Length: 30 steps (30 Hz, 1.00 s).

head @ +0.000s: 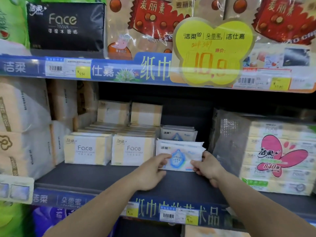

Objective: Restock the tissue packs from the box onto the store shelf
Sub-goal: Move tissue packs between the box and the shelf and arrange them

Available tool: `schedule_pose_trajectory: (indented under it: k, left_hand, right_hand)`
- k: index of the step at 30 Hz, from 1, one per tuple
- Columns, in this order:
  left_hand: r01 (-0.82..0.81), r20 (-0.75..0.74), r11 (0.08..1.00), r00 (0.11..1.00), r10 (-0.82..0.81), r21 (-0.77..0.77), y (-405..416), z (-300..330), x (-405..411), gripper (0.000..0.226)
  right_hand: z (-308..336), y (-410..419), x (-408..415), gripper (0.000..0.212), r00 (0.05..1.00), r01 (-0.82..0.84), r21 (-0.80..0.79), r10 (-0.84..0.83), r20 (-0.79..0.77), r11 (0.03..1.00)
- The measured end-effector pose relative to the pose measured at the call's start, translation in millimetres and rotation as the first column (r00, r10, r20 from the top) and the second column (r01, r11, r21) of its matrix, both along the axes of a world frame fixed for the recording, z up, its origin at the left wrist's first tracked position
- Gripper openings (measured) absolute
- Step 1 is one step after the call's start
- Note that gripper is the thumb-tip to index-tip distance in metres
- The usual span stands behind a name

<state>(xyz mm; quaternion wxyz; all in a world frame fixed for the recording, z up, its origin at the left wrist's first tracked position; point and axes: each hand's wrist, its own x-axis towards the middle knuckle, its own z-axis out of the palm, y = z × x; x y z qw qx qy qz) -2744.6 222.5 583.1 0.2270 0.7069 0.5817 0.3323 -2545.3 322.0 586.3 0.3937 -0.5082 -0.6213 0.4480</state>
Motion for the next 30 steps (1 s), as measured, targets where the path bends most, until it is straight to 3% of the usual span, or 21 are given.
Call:
schedule_pose_trajectory:
  k: [6, 13, 16, 19, 21, 27, 30]
  left_hand:
    - [-0.019, -0.029, 0.992, 0.999, 0.015, -0.125, 44.3, -3.0, 12.2, 0.081]
    - [-0.059, 0.134, 0.984, 0.988, 0.081, -0.167, 70.6, -5.5, 7.7, 0.094]
    - [-0.093, 0.146, 0.983, 0.983, 0.116, -0.156, 75.2, -5.6, 8.0, 0.093]
    - [-0.103, 0.112, 0.982, 0.986, 0.121, -0.159, 77.4, -3.5, 8.5, 0.092]
    - [-0.117, 0.072, 0.980, 0.989, 0.130, -0.163, 78.4, -2.6, 7.9, 0.092]
    - [-0.146, -0.075, 0.976, 0.988, 0.136, -0.159, 79.3, -2.9, 11.7, 0.080]
    - [-0.167, -0.124, 0.973, 0.981, 0.148, -0.160, 82.2, 0.4, 15.8, 0.083]
  right_hand:
    - [-8.0, 36.3, -10.8, 0.018, 0.995, 0.084, 0.017, -0.083, -0.056, 0.996]
    - [-16.2, 46.4, -13.1, 0.077, 0.988, 0.143, 0.110, -0.134, -0.079, 0.984]
    - [-15.1, 44.6, -15.7, 0.091, 0.979, 0.204, 0.225, -0.200, -0.039, 0.953]
    - [-14.7, 45.1, -19.2, 0.074, 0.973, 0.197, 0.313, -0.226, 0.057, 0.929]
    - [-15.7, 45.3, -21.3, 0.059, 0.980, 0.116, 0.289, -0.157, 0.122, 0.950]
    - [-22.4, 49.6, -22.4, 0.034, 0.992, 0.001, 0.185, -0.025, 0.126, 0.983]
    - [-22.6, 49.5, -25.5, 0.049, 0.963, -0.075, 0.217, 0.014, 0.271, 0.973]
